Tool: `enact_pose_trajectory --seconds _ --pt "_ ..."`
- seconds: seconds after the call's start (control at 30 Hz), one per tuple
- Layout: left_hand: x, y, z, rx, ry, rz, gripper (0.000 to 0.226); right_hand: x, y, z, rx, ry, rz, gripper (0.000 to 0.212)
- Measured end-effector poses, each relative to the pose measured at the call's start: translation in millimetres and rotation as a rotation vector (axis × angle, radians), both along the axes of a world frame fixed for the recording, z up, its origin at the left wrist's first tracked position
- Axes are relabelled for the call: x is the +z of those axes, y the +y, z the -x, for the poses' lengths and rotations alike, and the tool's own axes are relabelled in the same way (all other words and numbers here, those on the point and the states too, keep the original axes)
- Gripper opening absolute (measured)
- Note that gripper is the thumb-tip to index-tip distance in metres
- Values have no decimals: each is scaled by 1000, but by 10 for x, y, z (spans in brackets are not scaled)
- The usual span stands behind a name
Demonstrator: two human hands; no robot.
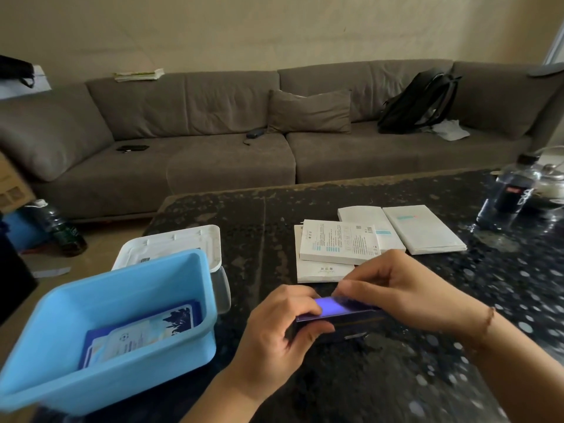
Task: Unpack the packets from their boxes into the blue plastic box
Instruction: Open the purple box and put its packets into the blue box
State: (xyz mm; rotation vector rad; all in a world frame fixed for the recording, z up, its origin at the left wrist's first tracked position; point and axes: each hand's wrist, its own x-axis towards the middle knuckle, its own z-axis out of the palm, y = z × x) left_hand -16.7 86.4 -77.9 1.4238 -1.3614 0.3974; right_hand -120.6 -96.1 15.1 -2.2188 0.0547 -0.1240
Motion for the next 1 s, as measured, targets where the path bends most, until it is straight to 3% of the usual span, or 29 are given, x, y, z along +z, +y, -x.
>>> enact_pose_trajectory --seconds 0.1,0.33,0.5,0.77,0.9,1.0 --pt "18 6 9 -8 14 -10 22 -10 11 28 -23 -11 -24 7" --pt "37 7 30 14 31 -11 22 -50 102 82 -146 -135 49 13" --pt "80 -11 33 18 111 -44 23 -69 128 99 -122 -273 229 13" --pt "362 -15 40 -120 461 -360 25 -131 152 84 -141 -485 380 16" --pt "458 -56 23 -104 506 -447 35 -125 164 58 -266 -487 297 13" --pt "472 -63 23 -88 549 -455 38 -65 165 25 -286 -383 177 26"
